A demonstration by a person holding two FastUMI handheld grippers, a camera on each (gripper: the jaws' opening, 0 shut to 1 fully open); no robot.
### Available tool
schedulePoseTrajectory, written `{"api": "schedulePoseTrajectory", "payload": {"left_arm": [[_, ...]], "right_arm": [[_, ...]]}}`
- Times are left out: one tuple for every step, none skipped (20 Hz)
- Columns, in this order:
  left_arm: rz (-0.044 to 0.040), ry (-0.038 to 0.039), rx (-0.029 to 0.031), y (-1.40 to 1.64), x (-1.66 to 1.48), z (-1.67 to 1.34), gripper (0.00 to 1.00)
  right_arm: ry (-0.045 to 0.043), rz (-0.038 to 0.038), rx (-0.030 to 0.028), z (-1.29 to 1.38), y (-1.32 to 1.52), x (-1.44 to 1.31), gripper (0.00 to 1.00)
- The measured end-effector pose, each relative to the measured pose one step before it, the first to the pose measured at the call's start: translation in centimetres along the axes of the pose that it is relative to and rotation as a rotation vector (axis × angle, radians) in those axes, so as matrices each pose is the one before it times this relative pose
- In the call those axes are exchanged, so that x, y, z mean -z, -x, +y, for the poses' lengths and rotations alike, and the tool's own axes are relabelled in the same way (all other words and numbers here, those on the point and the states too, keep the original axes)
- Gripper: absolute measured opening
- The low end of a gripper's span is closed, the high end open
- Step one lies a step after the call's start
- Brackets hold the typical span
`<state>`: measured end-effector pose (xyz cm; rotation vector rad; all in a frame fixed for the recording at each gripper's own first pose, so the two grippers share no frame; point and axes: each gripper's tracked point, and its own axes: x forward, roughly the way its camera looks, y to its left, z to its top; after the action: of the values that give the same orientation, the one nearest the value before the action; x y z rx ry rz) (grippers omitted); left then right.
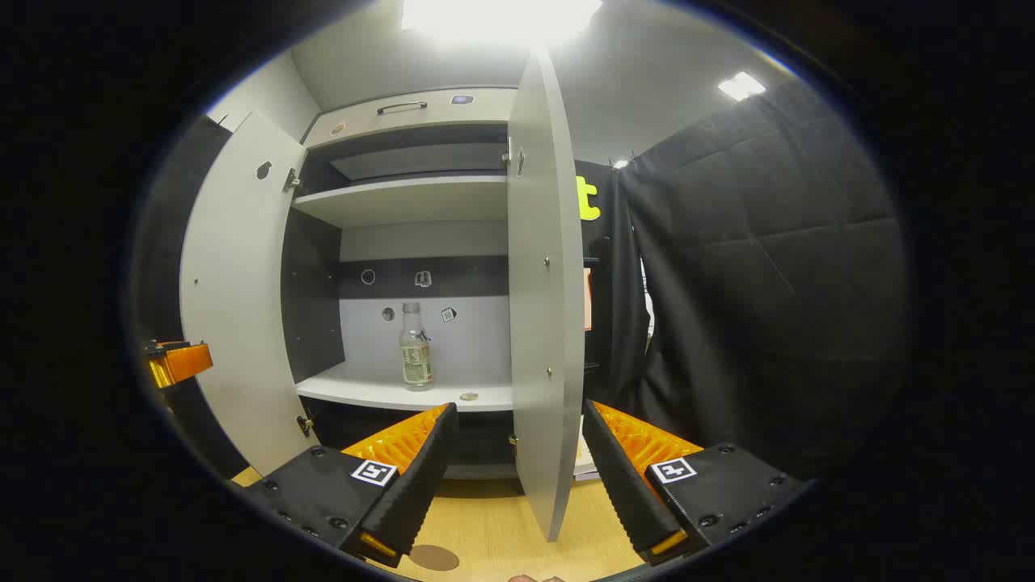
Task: Grasp the bottle in the cabinet with the left hand and place it on the coaster, then close the right door with the right hand and the left door with the left hand.
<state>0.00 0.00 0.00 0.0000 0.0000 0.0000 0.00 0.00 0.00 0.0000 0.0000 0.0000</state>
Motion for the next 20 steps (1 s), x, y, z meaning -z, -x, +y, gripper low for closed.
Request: {"api": "schedulePoseTrajectory", "payload": {"left_arm": [[-0.00108, -0.00586, 0.00208, -0.007, 0.140, -0.111, 0.94], [0.00239, -0.00118, 0.00343, -0.093, 0.017, -0.129, 0.94], [0.00444, 0.00368, 0.00487, -0.041, 0.258, -0.263, 0.94], [0.00520, 0.00655, 0.00670, -0.131, 0.137, -0.232, 1.00], [0.00601, 0.00699, 0.00363, -0.140, 0.251, -0.139, 1.00], [0.00183, 0.00662, 0.00524, -0.127, -0.038, -0.200, 1.00], [-0.00160, 0.00380, 0.00825, -0.172, -0.052, -0.231, 0.94], [-0.00291, -0.00229, 0.00621, -0.049, -0.176, -0.107, 0.94], [-0.00290, -0.00736, 0.00444, 0.002, 0.029, -0.162, 0.94], [-0.00095, -0.00898, 0.00247, 0.005, 0.002, -0.018, 1.00], [-0.00163, -0.00731, 0.00135, -0.085, 0.098, 0.075, 0.97], [-0.00199, -0.00371, 0.00240, 0.130, -0.015, -0.001, 0.94], [0.00017, -0.00024, 0.00306, -0.009, 0.121, -0.061, 0.94], [0.00018, 0.00089, 0.00233, 0.056, 0.036, 0.037, 0.94], [0.00047, 0.00054, 0.00103, 0.059, 0.076, 0.099, 1.00], [0.00005, -0.00025, 0.00054, -0.052, -0.050, 0.005, 0.94], [-0.00074, 0.00067, 0.00164, -0.095, -0.018, 0.068, 0.94], [0.00112, 0.00179, 0.01379, -0.224, -0.117, -0.173, 0.94], [0.01369, 0.00179, 0.04051, -0.354, 0.330, -0.865, 0.94], [0.01797, 0.00253, 0.03917, -0.506, 0.236, -0.826, 1.00]], "right_arm": [[-0.00857, 0.00733, -0.00277, 0.168, -0.056, 0.078, 0.98], [-0.00832, 0.00017, -0.00159, -0.050, -0.234, 0.041, 0.98], [0.00087, -0.00363, 0.00246, -0.097, -0.033, -0.007, 0.98], [0.00332, -0.00370, -0.00061, -0.056, -0.021, -0.003, 0.98], [0.00318, -0.00622, -0.00298, 0.050, 0.053, -0.191, 0.98], [0.00174, -0.00393, -0.00090, -0.066, -0.029, 0.004, 0.98], [-0.00022, -0.00512, -0.00186, 0.002, 0.065, -0.157, 0.98], [-0.00204, -0.00344, 0.00055, -0.057, 0.014, -0.073, 0.98], [-0.00197, -0.00084, 0.00165, 0.008, 0.027, -0.022, 0.98], [-0.00279, -0.00038, 0.00200, 0.027, 0.030, 0.055, 0.98], [-0.00169, 0.00143, 0.00191, 0.012, 0.019, -0.001, 0.98], [-0.00089, -0.00046, 0.00262, -0.007, 0.018, 0.027, 0.98], [-0.00117, 0.00010, 0.00374, -0.002, -0.003, -0.078, 0.98], [-0.00258, -0.00170, 0.00413, -0.039, -0.011, 0.006, 0.98], [-0.00358, -0.00143, 0.00295, -0.038, 0.125, -0.127, 0.98], [-0.00335, -0.00267, 0.00467, -0.088, 0.155, -0.241, 0.98], [-0.00087, -0.00234, 0.00411, -0.061, 0.117, -0.177, 0.98], [0.00130, -0.00295, 0.00512, -0.094, 0.057, -0.099, 0.98], [0.00444, -0.00420, 0.00925, -0.203, 0.151, -0.237, 0.98], [0.00462, -0.00726, 0.01328, -0.199, 0.167, -0.318, 0.98]]}}
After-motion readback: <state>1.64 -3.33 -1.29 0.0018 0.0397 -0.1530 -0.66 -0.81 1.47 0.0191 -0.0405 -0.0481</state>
